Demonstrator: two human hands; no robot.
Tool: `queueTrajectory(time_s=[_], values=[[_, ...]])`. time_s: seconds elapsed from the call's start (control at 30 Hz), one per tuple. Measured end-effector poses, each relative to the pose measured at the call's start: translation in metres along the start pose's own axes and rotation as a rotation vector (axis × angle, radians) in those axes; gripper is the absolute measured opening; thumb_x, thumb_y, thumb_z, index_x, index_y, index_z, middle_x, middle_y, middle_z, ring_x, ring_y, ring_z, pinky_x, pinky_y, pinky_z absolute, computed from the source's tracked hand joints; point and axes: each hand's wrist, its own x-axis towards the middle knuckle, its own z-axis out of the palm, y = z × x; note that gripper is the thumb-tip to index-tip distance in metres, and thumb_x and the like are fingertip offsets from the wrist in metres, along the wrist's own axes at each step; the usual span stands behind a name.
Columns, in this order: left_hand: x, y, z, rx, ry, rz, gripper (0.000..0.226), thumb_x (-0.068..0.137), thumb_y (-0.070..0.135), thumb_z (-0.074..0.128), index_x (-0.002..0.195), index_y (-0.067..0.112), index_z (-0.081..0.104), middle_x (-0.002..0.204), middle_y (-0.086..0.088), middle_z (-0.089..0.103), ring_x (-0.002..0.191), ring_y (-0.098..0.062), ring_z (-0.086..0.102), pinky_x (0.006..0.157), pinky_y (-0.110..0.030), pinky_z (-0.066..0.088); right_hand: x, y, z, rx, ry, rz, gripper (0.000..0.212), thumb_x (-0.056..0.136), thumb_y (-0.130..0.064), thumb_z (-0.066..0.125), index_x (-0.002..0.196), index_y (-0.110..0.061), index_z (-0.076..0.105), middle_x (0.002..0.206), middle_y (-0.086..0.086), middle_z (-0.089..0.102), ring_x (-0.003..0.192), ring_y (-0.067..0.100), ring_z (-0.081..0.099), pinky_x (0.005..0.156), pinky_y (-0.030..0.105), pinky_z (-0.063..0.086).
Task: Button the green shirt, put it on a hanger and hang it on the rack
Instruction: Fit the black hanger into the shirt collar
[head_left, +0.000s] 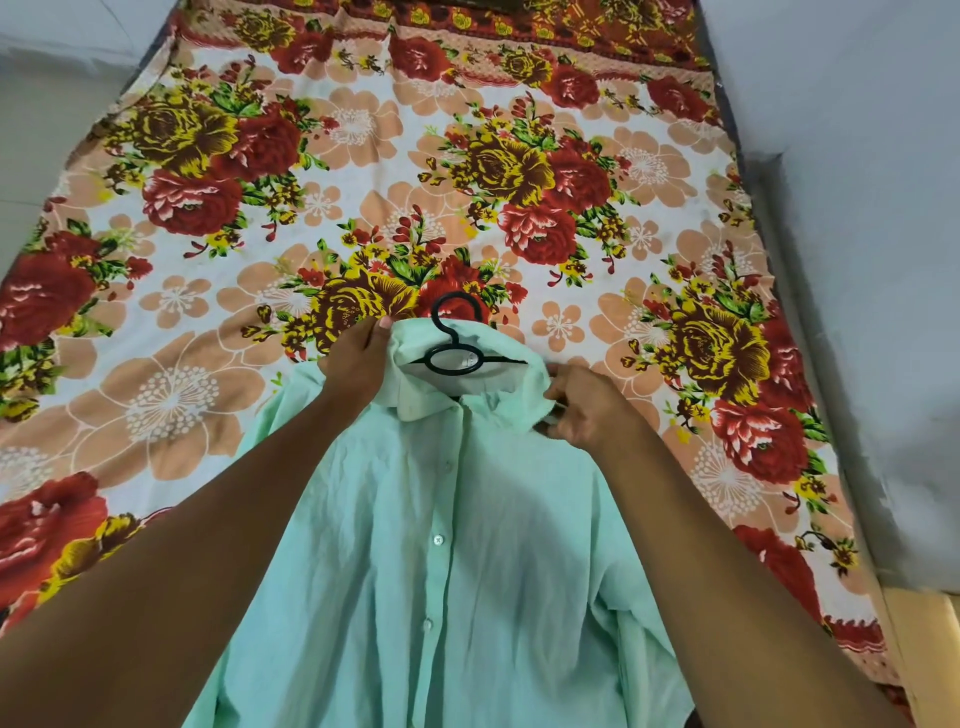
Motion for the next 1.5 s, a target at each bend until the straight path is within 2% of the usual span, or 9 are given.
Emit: queueTrajectory(time_s=[0.13,0.27,0.4,0.47,0.9,1.1,1.2,1.3,1.5], values=[[-0.001,-0.001,0.001,0.01,0.008,-0.019,0.043,0.108,0.038,0.045,0.07,0.016,0.043,0.066,0.002,0.042,0.066,-0.015,0.038,0.062,-0.035,0.026,0.005,0.012,0.001,-0.109,0.121,-0.017,0.027,0.098,-0.001,0.055,0.121,-0.012,0.065,0.109,0.013,0.071,0.091,0.028,0.067,0.077,0.042,0.059],[0.001,-0.002,0.001,0.005,0.006,-0.028,0.042,0.108,0.038,0.044,0.073,0.014,0.044,0.068,0.002,0.042,0.067,-0.014,0.038,0.061,-0.034,0.027,0.011,0.021,0.004,-0.406,0.201,-0.441,0.03,0.092,-0.016,0.075,0.121,-0.015,0.067,0.12,0.004,0.071,0.106,0.024,0.069,0.1,0.041,0.056],[0.0,-0.003,0.003,0.02,0.012,-0.025,0.043,0.108,0.037,0.044,0.071,0.016,0.042,0.067,0.002,0.041,0.064,-0.012,0.037,0.06,-0.034,0.026,0.006,0.017,0.009,-0.552,0.183,-0.841,0.024,0.096,-0.014,0.071,0.12,-0.014,0.072,0.103,-0.003,0.071,0.088,0.007,0.064,0.082,0.012,0.048],[-0.002,-0.005,0.005,0.036,0.017,-0.024,0.042,0.108,0.038,0.044,0.073,0.014,0.045,0.068,0.002,0.043,0.063,-0.012,0.037,0.059,-0.033,0.027,0.008,0.013,0.012,-0.64,0.188,-0.945,0.02,0.1,-0.011,0.064,0.117,-0.009,0.076,0.106,0.003,0.074,0.094,0.013,0.063,0.084,0.017,0.046],[-0.015,-0.02,0.013,0.077,0.04,0.192,0.043,0.105,0.045,0.036,0.07,0.021,0.04,0.066,0.003,0.043,0.067,-0.019,0.042,0.071,-0.044,0.038,0.038,-0.009,0.018,-0.311,0.098,-0.312,0.026,0.1,-0.019,0.049,0.101,-0.013,0.075,0.114,0.014,0.074,0.111,0.04,0.068,0.086,0.049,0.06],[-0.027,-0.015,0.017,0.138,0.085,0.147,0.045,0.105,0.046,0.033,0.063,0.03,0.035,0.059,0.006,0.041,0.067,-0.022,0.045,0.091,-0.052,0.04,0.026,-0.001,0.001,-0.297,-0.022,-0.367,0.024,0.096,-0.04,0.071,0.09,-0.018,0.078,0.106,0.008,0.08,0.104,0.033,0.074,0.094,0.052,0.06],[-0.03,-0.011,0.017,0.194,0.108,0.122,0.046,0.108,0.04,0.034,0.064,0.026,0.032,0.06,0.006,0.043,0.072,-0.025,0.05,0.094,-0.048,0.033,0.021,0.006,-0.009,-0.244,-0.024,-0.383,0.011,0.094,-0.032,0.075,0.098,-0.022,0.077,0.11,0.004,0.078,0.108,0.03,0.073,0.095,0.045,0.06],[-0.03,-0.011,0.02,0.212,0.126,0.102,0.046,0.11,0.037,0.035,0.066,0.023,0.035,0.063,0.003,0.047,0.075,-0.027,0.053,0.096,-0.047,0.03,0.017,0.026,-0.013,-0.332,0.1,-0.462,0.033,0.087,-0.024,0.083,0.114,-0.016,0.067,0.109,0.001,0.07,0.101,0.022,0.07,0.089,0.037,0.058],[-0.03,-0.011,0.023,0.218,0.142,0.089,0.045,0.11,0.037,0.034,0.072,0.015,0.043,0.063,0.004,0.047,0.075,-0.026,0.053,0.094,-0.045,0.027,0.029,0.054,-0.013,-0.279,0.227,-0.324,0.025,0.096,-0.011,0.065,0.12,-0.008,0.071,0.113,0.008,0.075,0.103,0.028,0.071,0.096,0.047,0.06]])
